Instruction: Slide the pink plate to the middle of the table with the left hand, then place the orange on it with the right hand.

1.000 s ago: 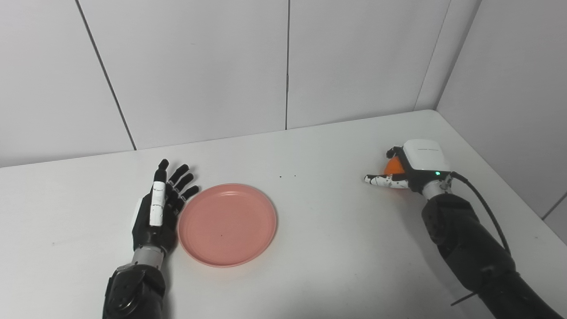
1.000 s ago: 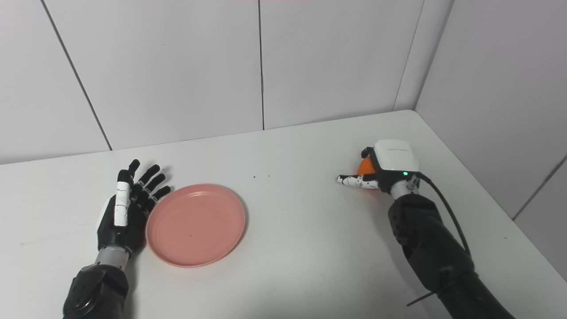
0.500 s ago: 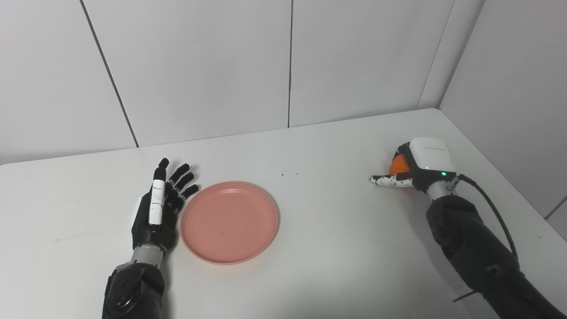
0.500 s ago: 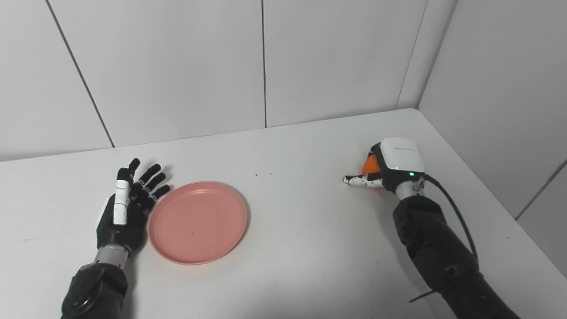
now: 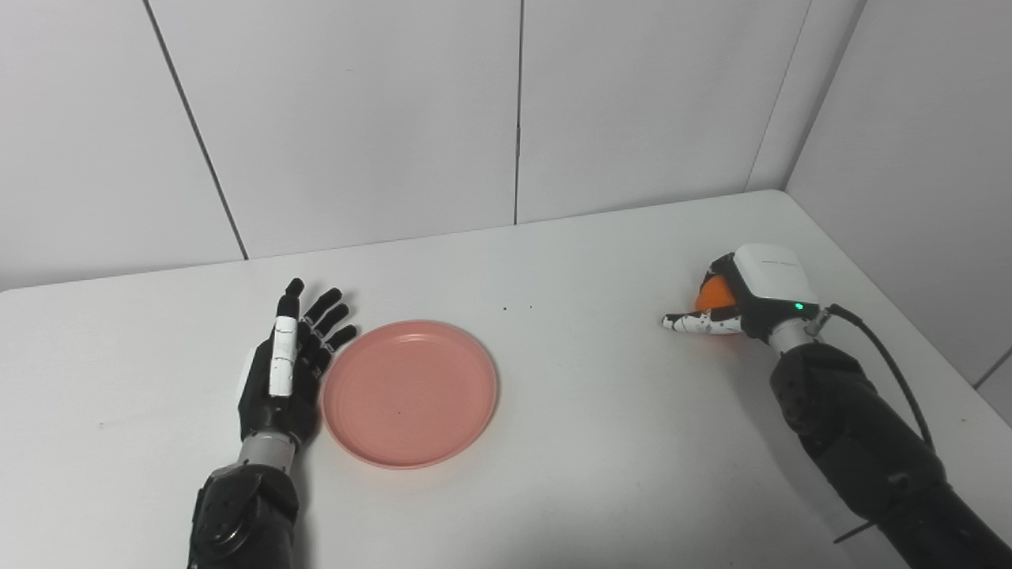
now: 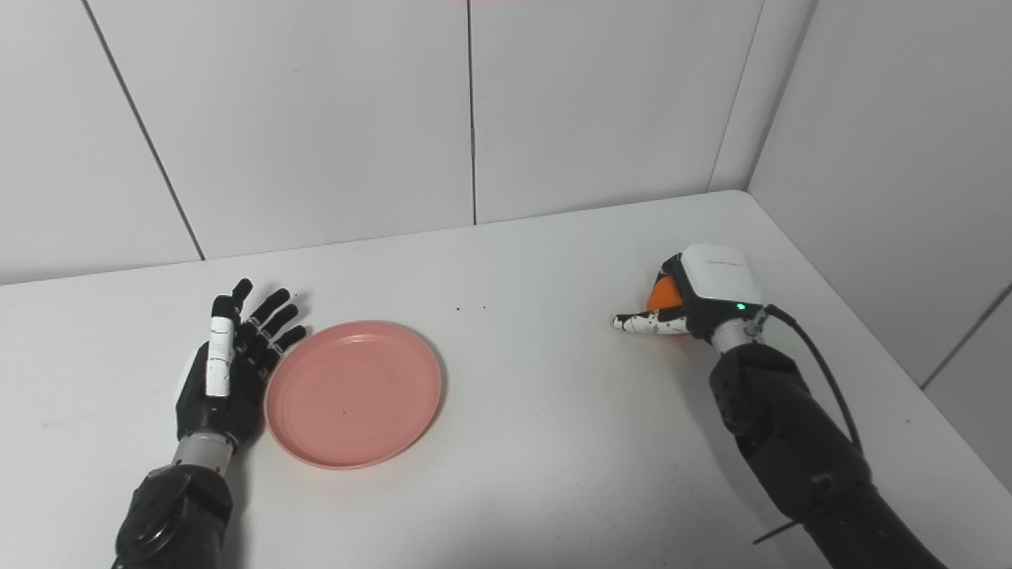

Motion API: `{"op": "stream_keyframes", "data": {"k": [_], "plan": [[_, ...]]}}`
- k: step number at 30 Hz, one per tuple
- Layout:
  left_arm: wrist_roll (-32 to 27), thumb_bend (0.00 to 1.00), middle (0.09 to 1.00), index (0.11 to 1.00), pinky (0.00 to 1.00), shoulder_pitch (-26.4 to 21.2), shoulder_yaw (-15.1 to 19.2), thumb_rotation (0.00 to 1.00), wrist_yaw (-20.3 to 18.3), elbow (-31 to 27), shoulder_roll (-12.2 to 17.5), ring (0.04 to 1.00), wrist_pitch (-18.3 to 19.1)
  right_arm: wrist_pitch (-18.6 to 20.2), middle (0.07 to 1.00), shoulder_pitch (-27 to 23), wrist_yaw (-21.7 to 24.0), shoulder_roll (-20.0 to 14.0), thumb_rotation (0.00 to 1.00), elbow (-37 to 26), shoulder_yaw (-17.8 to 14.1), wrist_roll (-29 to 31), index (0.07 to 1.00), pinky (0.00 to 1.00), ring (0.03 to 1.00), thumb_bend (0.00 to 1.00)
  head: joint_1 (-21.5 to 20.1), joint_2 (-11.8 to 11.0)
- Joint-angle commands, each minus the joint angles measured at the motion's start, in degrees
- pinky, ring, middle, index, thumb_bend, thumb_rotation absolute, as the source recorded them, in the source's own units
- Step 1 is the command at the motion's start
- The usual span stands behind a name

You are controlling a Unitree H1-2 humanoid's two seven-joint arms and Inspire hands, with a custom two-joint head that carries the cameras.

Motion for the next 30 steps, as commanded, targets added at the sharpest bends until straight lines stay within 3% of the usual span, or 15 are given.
{"op": "stream_keyframes", "data": {"k": [1,6,11,21,30], "plan": [[0.7,0.94,0.854,0.972,0.78,-0.2,-0.5,0.79,1.3,0.8,-0.9,0.857,1.1,-1.8,0.276,-1.8,0.2,-2.2,0.58,-2.7,-1.6,0.9,0.34,0.15,0.21,0.58,1.0,0.1],[1.7,0.94,0.871,0.976,0.78,0.1,-1.2,0.79,2.5,0.8,-1.5,0.863,0.8,-2.0,0.302,-3.9,0.4,-3.3,0.57,-5.5,-3.8,2.0,0.345,0.19,0.243,0.58,3.4,0.2],[3.1,0.95,0.861,0.985,0.73,0.3,-1.8,0.82,3.3,1.0,-2.1,0.853,0.5,-3.6,0.219,-5.4,1.0,-3.6,0.58,-9.1,-5.6,3.9,0.261,0.11,0.16,0.61,5.0,0.2],[3.7,0.95,0.855,0.964,0.72,0.5,-2.2,0.79,4.7,0.9,-3.6,0.848,0.4,-4.4,0.245,-9.3,5.2,-2.9,0.6,-16.0,-2.0,1.4,0.286,0.13,0.178,0.6,9.2,0.2],[4.5,0.94,0.848,0.975,0.69,0.7,-2.4,0.8,5.3,0.8,-4.2,0.838,0.1,-3.2,0.206,-13.1,8.8,2.8,0.58,-21.2,0.9,-1.0,0.266,0.1,0.141,0.59,9.8,0.2]]}}
